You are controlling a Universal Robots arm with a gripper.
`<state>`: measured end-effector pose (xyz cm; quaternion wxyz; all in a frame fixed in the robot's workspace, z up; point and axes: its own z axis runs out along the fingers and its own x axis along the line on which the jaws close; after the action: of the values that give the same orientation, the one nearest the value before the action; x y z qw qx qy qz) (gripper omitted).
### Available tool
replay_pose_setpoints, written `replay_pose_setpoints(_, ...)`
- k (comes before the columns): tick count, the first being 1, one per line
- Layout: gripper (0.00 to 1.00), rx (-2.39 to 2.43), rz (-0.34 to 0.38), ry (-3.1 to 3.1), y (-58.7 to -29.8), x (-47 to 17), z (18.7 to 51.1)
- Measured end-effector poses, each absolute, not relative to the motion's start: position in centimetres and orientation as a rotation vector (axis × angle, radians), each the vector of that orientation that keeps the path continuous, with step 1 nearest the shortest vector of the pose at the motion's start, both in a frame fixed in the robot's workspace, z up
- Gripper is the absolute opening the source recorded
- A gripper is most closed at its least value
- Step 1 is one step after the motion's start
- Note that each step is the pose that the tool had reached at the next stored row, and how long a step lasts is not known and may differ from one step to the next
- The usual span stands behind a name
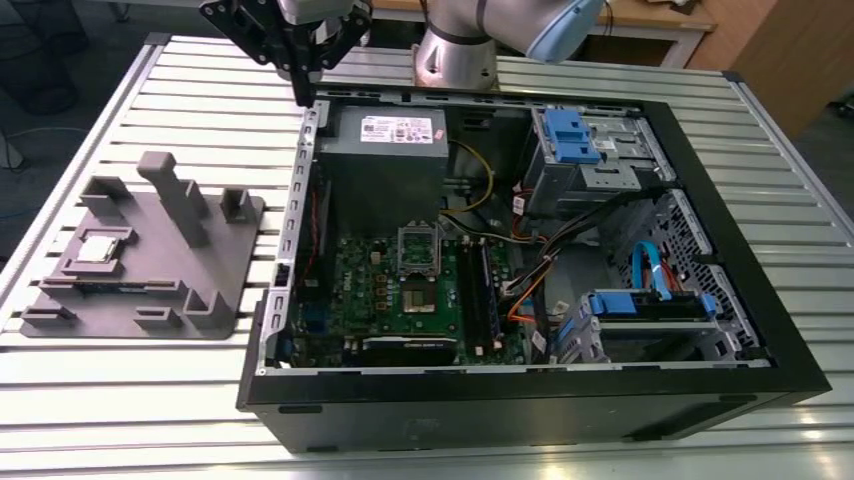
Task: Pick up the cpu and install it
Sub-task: 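Reach for the cpu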
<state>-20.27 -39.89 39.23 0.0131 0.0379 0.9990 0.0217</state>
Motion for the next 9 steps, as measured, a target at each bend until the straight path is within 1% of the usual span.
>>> replay_pose_setpoints(9, 0.11, 0.118, 0.068, 3.112, -39.89, -20.3, 39.24)
